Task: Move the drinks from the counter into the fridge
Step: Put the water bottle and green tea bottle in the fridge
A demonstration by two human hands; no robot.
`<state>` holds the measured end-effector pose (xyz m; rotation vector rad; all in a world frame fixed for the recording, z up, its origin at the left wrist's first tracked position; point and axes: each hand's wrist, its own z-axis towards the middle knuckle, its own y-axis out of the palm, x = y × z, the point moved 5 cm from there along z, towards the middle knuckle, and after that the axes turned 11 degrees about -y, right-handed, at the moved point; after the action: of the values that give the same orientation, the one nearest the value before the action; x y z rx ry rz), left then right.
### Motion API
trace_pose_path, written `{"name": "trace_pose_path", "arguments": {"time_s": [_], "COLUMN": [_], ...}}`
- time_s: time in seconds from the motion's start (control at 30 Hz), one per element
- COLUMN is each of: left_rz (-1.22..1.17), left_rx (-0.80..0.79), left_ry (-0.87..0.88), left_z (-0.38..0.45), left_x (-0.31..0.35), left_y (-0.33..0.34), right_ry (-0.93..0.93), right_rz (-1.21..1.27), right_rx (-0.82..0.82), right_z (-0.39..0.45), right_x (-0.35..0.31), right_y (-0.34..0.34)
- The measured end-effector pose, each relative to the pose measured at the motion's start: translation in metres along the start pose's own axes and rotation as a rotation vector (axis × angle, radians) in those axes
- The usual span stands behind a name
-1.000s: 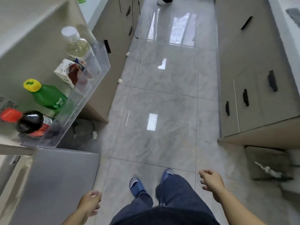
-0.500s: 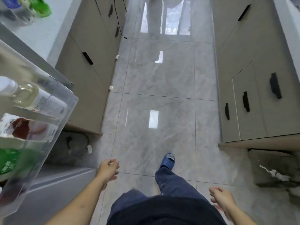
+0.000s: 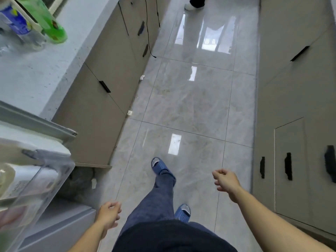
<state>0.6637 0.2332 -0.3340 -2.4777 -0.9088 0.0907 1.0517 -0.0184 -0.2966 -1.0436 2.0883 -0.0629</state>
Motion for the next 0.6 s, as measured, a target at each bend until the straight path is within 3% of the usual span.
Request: {"name": "trace_pose_path", "arguments": {"time_s": [0.2, 0.43, 0.6], "left_rz": [-0.085, -0.264, -0.418], "left_rx": [0.032, -0.058, -0.079], "left_ry": [-0.096, 0.038, 0.07], "left_z": [0.02, 0.007, -0.005], "left_x": [0.077, 0.236, 0.309], "left_y": [-0.014, -0.009, -0.01], "right_ry": [-0.035, -0.045, -0.054], "right_rz": [-0.142, -0.248, -0.336], "right_rx": [-0.037, -0.12, -0.196], "right_z": [0.062, 0.126, 0.188], "right_x": [-0.088, -0.163, -0.206], "right_y": [0.006, 0.011, 0.012]}}
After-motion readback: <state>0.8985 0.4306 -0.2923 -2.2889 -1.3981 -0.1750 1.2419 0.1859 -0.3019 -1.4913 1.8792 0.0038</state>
